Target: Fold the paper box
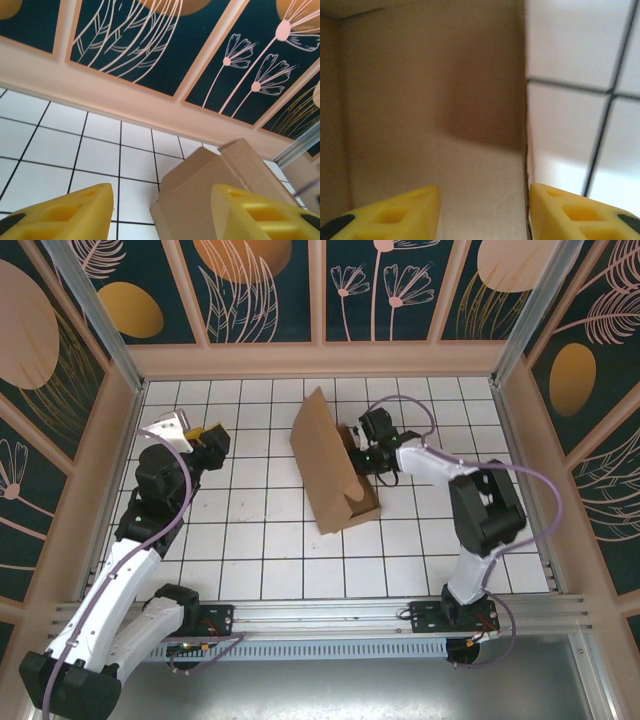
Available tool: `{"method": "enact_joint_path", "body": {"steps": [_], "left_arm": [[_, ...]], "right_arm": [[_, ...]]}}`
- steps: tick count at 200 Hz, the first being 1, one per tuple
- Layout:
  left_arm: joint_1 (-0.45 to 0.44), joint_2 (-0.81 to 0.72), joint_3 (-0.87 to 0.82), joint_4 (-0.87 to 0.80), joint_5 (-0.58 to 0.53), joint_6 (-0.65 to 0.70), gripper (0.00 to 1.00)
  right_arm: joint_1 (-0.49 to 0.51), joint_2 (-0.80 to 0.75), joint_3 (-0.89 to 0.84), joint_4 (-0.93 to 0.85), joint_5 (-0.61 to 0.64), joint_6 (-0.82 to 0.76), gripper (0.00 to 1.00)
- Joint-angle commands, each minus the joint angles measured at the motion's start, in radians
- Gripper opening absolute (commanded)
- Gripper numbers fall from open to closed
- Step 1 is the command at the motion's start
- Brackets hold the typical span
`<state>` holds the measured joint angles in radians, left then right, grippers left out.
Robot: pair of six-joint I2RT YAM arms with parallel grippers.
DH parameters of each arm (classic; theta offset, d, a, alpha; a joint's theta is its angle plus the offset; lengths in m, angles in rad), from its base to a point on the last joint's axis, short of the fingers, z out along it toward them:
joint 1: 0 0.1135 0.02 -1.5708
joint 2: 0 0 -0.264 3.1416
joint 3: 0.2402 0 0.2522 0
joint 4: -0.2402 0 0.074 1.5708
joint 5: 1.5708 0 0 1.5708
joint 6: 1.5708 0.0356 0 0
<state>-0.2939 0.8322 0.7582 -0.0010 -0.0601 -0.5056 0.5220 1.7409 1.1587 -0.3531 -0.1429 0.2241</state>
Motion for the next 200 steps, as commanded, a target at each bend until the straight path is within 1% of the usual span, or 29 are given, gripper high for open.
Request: {"method": "enact_joint_path", "body": {"steps": [1, 9, 17, 35, 49, 71, 91, 111, 134, 152, 182, 200], "left_arm": [[-0.001, 0.010, -0.006, 0.030, 0.025, -0.022, 0.55], [-0.001, 0.015, -0.005, 0.032, 0.031, -0.024, 0.55], [-0.001, 0.021, -0.005, 0.032, 0.033, -0.026, 0.55], [-0.001, 0.030, -0.012, 0.037, 0.044, -0.038, 0.55], [-0.001, 0.039, -0.013, 0.038, 0.056, -0.046, 0.55], [0.000, 0.037, 0.001, -0.001, 0.045, -0.047, 0.56], [-0.001, 0.006, 0.000, -0.026, 0.030, -0.057, 0.55], [-0.001, -0.004, 0.020, -0.045, 0.093, -0.052, 0.55], [-0.002, 0.033, 0.059, -0.090, 0.163, -0.041, 0.55], [-0.002, 0.053, 0.068, -0.080, 0.248, -0.031, 0.55], [-0.017, 0.166, 0.147, -0.161, 0.375, -0.013, 0.57], [-0.021, 0.195, 0.146, -0.149, 0.426, -0.022, 0.60]], "right_arm": [[0.091, -0.100, -0.064, 0.080, -0.096, 0.094, 0.53], [0.112, -0.096, -0.047, 0.043, -0.104, 0.069, 0.54], [0.127, -0.090, -0.017, 0.006, -0.087, 0.027, 0.55], [0.149, -0.087, 0.022, -0.015, -0.052, -0.094, 0.57], [0.156, -0.048, 0.109, -0.067, -0.039, -0.147, 0.57], [0.184, 0.026, 0.274, -0.154, -0.088, -0.215, 0.56], [0.213, 0.064, 0.348, -0.164, -0.159, -0.291, 0.56], [0.217, 0.109, 0.399, -0.182, -0.172, -0.339, 0.55], [0.217, 0.159, 0.459, -0.191, -0.209, -0.354, 0.56], [0.227, 0.205, 0.516, -0.211, -0.234, -0.364, 0.55], [0.247, 0.238, 0.547, -0.200, -0.219, -0.359, 0.55], [0.254, 0.246, 0.553, -0.195, -0.218, -0.356, 0.55]]}}
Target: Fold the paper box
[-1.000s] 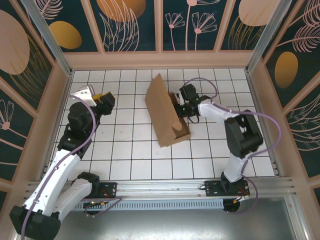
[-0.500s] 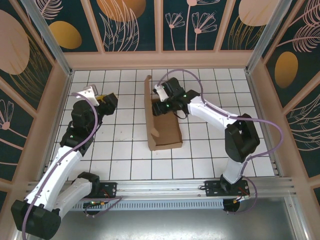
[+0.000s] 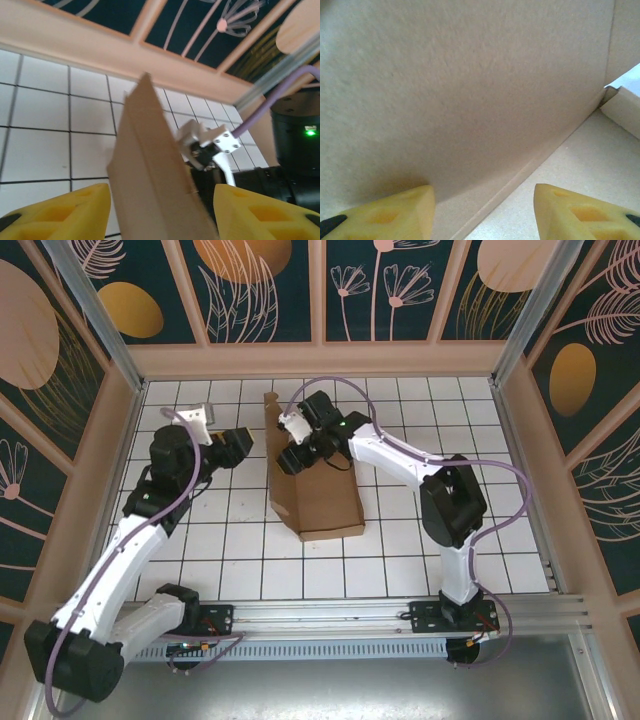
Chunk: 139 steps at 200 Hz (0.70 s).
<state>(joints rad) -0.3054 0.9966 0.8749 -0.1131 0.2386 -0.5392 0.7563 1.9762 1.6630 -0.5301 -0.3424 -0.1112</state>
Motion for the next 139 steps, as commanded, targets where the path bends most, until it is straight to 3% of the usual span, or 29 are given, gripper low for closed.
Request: {"method": "enact_joint_path", "body": {"steps": [1, 37, 96, 125, 139], "left_arm": [[-0.009, 0.031, 0.028, -0.035, 0.128, 0.011, 0.60], [-0.024, 0.076, 0.029, -0.018, 0.179, -0.009, 0.66], [-0.031, 0.116, -0.035, -0.042, 0.095, 0.020, 0.58], [-0.032, 0.125, -0.035, -0.050, 0.082, 0.033, 0.53], [-0.031, 0.123, -0.036, -0.047, 0.079, 0.031, 0.52]], "right_arm": [[0.019, 0.011, 0.049, -0.019, -0.018, -0.021, 0.55], [0.034, 0.017, 0.054, -0.016, -0.002, -0.016, 0.54], [0.005, -0.012, 0.028, 0.010, 0.059, -0.046, 0.55], [-0.050, -0.045, -0.039, 0.147, 0.169, -0.056, 0.54], [-0.077, -0.056, -0.117, 0.254, 0.201, -0.152, 0.54]]}}
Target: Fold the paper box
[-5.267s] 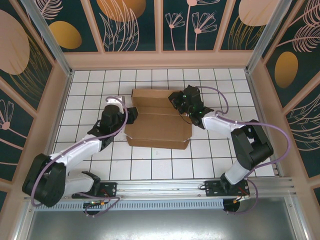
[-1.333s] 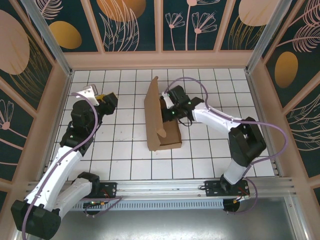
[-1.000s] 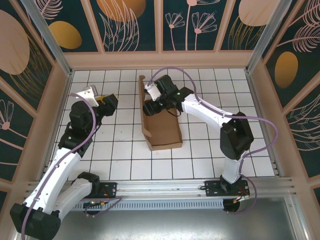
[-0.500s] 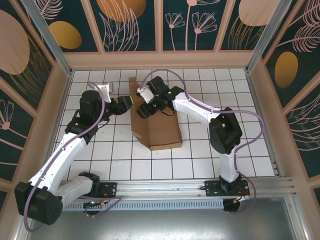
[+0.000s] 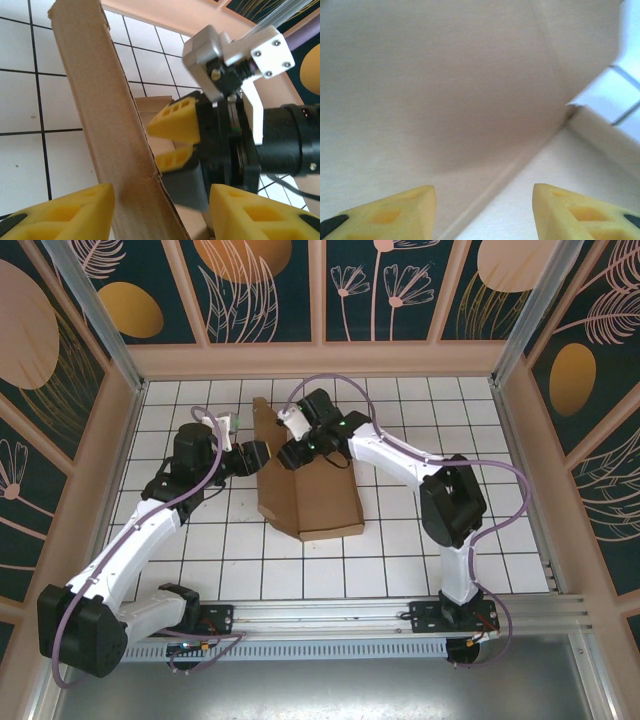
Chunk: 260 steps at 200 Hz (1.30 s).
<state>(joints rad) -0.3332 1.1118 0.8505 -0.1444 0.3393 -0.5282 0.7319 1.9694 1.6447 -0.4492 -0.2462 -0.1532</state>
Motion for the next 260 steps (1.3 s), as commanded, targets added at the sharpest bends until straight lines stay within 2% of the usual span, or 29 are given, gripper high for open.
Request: {"method": "enact_joint_path", "body": {"steps": [1, 21, 37, 71, 109, 141, 166, 195, 225, 248, 260], "left_arm": [[-0.004, 0.008, -0.011, -0.014, -0.022, 0.019, 0.52], [-0.004, 0.006, -0.007, -0.012, -0.020, 0.014, 0.52], [-0.003, 0.005, -0.004, -0.011, -0.019, 0.013, 0.52], [-0.003, 0.015, -0.001, -0.012, -0.007, 0.015, 0.51], [-0.003, 0.020, 0.007, -0.017, 0.003, 0.021, 0.50], [-0.003, 0.022, 0.010, -0.018, 0.010, 0.024, 0.50], [-0.003, 0.026, 0.016, -0.020, 0.010, 0.027, 0.49], [-0.003, 0.015, 0.034, 0.000, 0.023, 0.009, 0.52], [-0.004, -0.011, 0.080, 0.007, 0.026, -0.001, 0.60], [-0.003, -0.085, 0.116, -0.038, -0.137, 0.006, 0.63], [-0.003, -0.145, 0.116, -0.033, -0.239, 0.012, 0.64]], "right_arm": [[-0.054, -0.050, -0.108, 0.181, 0.105, -0.120, 0.54], [-0.064, -0.032, -0.199, 0.313, 0.155, -0.307, 0.65], [-0.074, 0.030, -0.195, 0.341, 0.182, -0.389, 0.69], [-0.099, 0.159, -0.114, 0.382, 0.236, -0.440, 0.70], [-0.077, 0.206, -0.115, 0.495, 0.323, -0.514, 0.67], [-0.066, 0.247, -0.100, 0.495, 0.369, -0.553, 0.64], [-0.078, 0.285, -0.074, 0.471, 0.383, -0.527, 0.55], [-0.087, 0.301, -0.060, 0.446, 0.432, -0.450, 0.29], [-0.096, 0.279, -0.066, 0.349, 0.448, -0.308, 0.26], [-0.129, 0.217, -0.122, 0.282, 0.422, -0.150, 0.15], [-0.145, 0.180, -0.162, 0.257, 0.412, -0.047, 0.14]]}}
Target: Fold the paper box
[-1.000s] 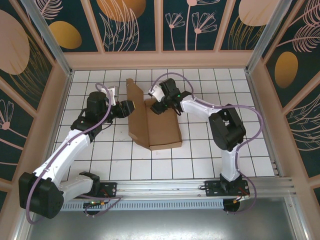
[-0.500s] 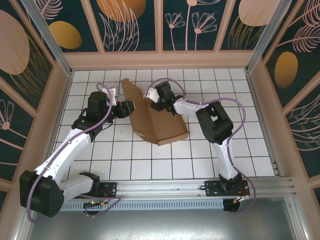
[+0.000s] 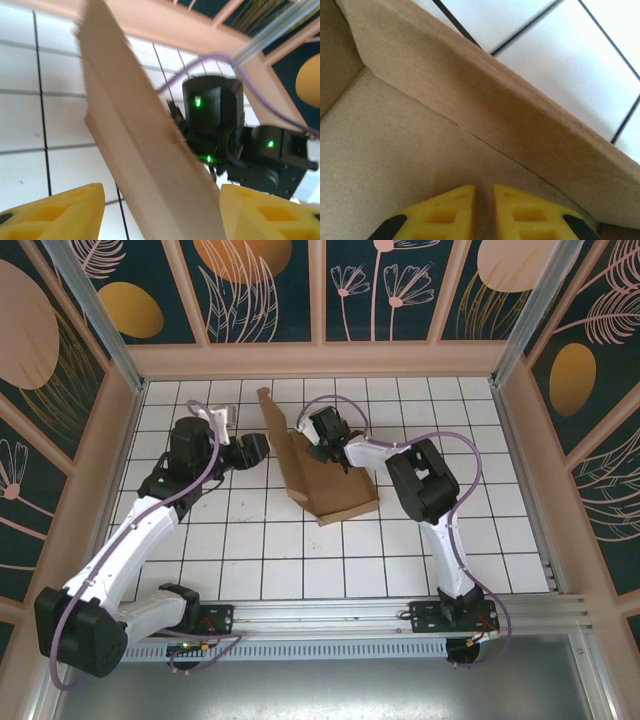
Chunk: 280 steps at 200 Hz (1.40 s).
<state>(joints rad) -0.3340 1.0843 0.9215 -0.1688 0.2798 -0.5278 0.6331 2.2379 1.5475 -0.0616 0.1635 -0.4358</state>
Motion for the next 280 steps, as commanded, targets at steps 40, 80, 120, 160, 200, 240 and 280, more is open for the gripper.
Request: {"method": "enact_joint_path", "body": {"steps": [40, 80, 120, 160, 200, 240, 280], "left_arm": [[-0.002, -0.221, 0.012, 0.007, -0.318, 0.025, 0.69], [-0.002, -0.245, -0.097, 0.024, -0.367, -0.140, 0.63], [-0.002, -0.293, -0.215, 0.144, -0.159, -0.120, 0.76], [-0.002, -0.241, -0.200, 0.101, -0.051, -0.079, 0.73], [-0.002, -0.220, -0.197, 0.105, -0.029, -0.048, 0.71], [-0.003, -0.198, -0.203, 0.121, 0.003, -0.048, 0.71], [-0.002, -0.192, -0.213, 0.126, 0.024, -0.039, 0.72]], "right_arm": [[-0.051, -0.206, -0.225, -0.193, -0.016, 0.410, 0.15], [-0.081, -0.328, -0.392, -0.125, -0.086, 0.584, 0.13], [-0.148, -0.363, -0.411, -0.118, -0.300, 0.712, 0.18], [-0.106, -0.463, -0.394, -0.183, -0.350, 0.594, 0.38], [-0.063, -0.489, -0.346, -0.250, -0.134, 0.391, 0.44], [-0.061, -0.418, -0.281, -0.232, 0.032, 0.239, 0.55], [-0.064, -0.292, -0.185, -0.265, 0.052, 0.189, 0.65]]}}
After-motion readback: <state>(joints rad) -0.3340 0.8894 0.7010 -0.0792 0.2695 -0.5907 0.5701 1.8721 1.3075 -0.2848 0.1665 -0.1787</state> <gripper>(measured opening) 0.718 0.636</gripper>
